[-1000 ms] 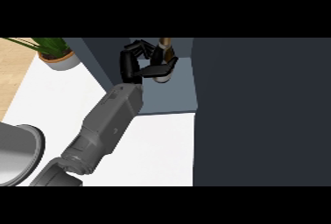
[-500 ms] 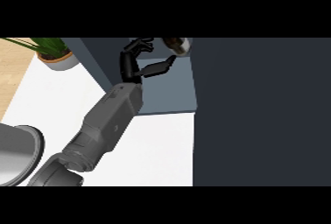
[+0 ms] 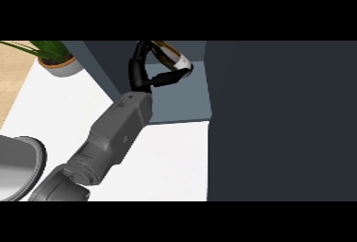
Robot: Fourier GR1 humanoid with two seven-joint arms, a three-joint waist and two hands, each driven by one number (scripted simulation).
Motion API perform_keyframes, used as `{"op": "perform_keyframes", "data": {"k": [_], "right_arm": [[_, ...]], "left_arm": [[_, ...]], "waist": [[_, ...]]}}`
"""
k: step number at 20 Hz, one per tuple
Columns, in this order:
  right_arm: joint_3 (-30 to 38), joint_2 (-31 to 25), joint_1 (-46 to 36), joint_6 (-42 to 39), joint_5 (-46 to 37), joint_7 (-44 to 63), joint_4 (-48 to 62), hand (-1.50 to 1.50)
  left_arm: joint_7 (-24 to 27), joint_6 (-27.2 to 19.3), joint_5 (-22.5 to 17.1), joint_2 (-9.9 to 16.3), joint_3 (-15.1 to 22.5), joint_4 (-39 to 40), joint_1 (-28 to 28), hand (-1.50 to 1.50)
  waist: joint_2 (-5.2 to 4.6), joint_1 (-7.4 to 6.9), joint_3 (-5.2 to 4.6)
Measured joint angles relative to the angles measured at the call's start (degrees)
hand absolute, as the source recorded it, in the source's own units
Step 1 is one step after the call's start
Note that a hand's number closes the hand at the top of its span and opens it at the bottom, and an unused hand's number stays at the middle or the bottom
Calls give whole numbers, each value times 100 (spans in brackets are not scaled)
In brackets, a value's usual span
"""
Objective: Pick up the wine, place it into the cabinet and close the cabinet
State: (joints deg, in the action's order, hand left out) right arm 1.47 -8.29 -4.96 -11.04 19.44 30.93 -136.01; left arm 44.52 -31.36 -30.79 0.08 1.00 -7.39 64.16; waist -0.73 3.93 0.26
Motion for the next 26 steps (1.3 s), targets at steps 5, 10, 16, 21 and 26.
{"op": "perform_keyframes", "data": {"k": [5, 10, 16, 21, 26], "right_arm": [[45, -28, 15, -60, 10, -50, 16, -150], [-60, -4, -51, 17, 2, 6, 12, -150], [-52, 0, -107, 3, 7, -38, 57, -150], [-126, 33, 0, -36, -2, -120, 49, -150], [-211, 85, 121, -33, -17, -185, 40, -150]], "left_arm": [[64, -81, 107, -8, 15, 125, -38, -150], [217, -91, 85, -14, -78, 71, -71, -150], [406, 58, 119, -12, -118, 15, -109, -150], [528, 289, 147, -14, -132, -18, -159, -150], [540, 549, 234, -15, -45, 7, -155, -150]], "waist": [[-22, 19, -5], [-24, 20, -8], [-26, 31, 0], [-22, 40, 1], [-24, 26, -9]]}}
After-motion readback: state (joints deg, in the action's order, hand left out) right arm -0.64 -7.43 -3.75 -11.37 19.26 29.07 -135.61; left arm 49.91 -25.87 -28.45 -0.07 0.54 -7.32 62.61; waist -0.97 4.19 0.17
